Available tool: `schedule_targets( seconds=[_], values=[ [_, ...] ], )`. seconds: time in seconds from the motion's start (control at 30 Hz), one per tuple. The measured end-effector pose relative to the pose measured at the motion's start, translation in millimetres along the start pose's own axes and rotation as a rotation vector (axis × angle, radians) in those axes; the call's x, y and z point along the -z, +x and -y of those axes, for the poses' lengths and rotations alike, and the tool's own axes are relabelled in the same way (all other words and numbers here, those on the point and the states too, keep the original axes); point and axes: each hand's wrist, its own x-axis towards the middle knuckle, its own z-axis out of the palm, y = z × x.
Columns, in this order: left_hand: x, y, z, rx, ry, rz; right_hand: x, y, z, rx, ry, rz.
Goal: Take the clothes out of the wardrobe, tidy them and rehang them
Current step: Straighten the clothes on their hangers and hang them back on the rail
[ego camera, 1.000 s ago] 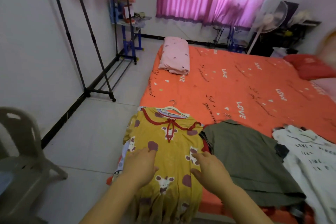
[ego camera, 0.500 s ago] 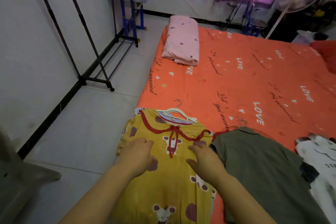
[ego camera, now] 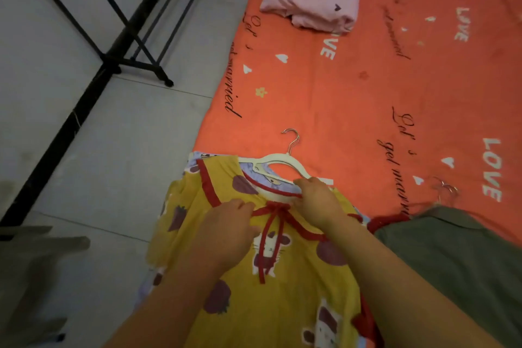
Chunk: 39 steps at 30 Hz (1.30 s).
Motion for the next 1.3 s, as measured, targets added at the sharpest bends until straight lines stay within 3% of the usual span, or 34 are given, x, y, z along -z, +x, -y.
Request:
schedule_targets(
  seconds=[0.27, 0.53, 0.7, 0.93, 1.3],
  values=[
    [-39, 51, 11, 0.002, 0.007, 0.037, -35, 105, -26, -0.095, 0.011, -0.056],
    [-42, 48, 12, -0.023, -0.013, 0.015, -29, 100, -27, -0.128, -0.024, -0.274],
    [-23, 20, 14, -0.011, -0.038, -0.097, -11, 41, -2, 0.033, 0.232, -0.439],
    [32, -55, 16, 0.041, -0.110, -0.389, 13, -81, 58, 0.313, 0.317, -0.499],
    [69, -301, 44, 0.190, -0.169, -0.833, 50, -289, 208, 0.688, 0.282, -0.388]
  ],
)
